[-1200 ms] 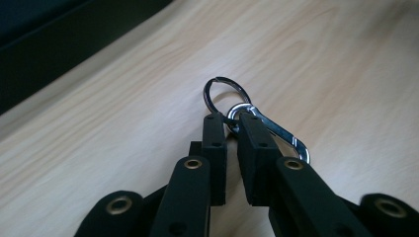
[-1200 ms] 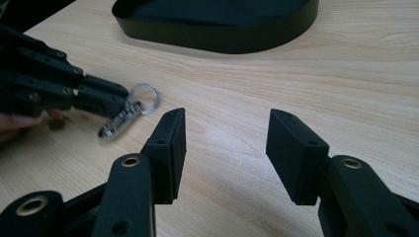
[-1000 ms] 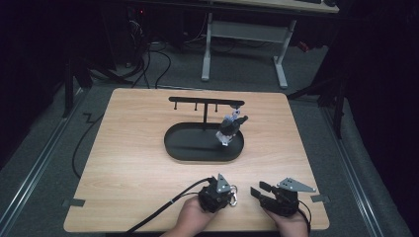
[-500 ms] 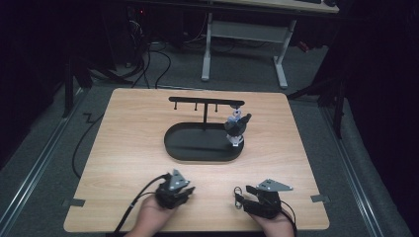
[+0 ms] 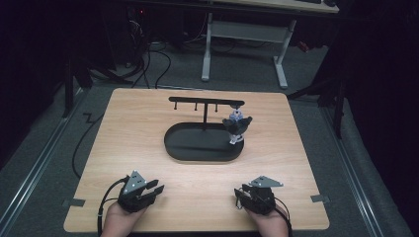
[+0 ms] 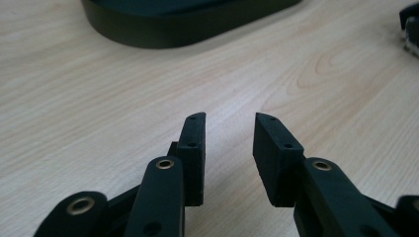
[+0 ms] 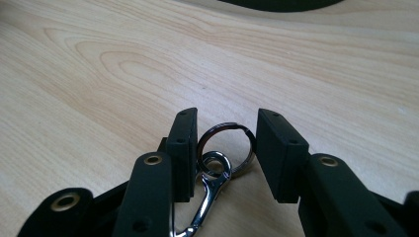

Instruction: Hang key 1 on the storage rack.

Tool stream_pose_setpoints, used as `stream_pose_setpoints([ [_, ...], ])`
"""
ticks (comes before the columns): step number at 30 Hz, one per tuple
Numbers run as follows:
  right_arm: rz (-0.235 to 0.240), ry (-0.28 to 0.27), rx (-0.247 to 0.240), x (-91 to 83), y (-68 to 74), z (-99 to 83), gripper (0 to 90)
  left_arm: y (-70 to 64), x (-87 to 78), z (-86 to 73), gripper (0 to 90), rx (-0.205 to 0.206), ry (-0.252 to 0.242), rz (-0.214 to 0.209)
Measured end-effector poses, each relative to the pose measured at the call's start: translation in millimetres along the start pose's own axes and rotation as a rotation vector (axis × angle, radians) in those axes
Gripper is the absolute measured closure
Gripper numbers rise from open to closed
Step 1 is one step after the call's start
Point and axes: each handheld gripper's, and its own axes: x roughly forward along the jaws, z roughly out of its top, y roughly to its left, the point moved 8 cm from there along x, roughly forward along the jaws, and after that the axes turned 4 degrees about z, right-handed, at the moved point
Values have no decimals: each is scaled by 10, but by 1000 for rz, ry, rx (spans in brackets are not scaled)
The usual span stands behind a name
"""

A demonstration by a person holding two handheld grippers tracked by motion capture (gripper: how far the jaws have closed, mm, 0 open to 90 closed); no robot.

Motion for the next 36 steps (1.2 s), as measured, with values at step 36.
stream_pose_setpoints([
  [36, 55, -9, -18, 21, -42, -25, 553, -107, 57, -6, 632, 25, 9, -44],
])
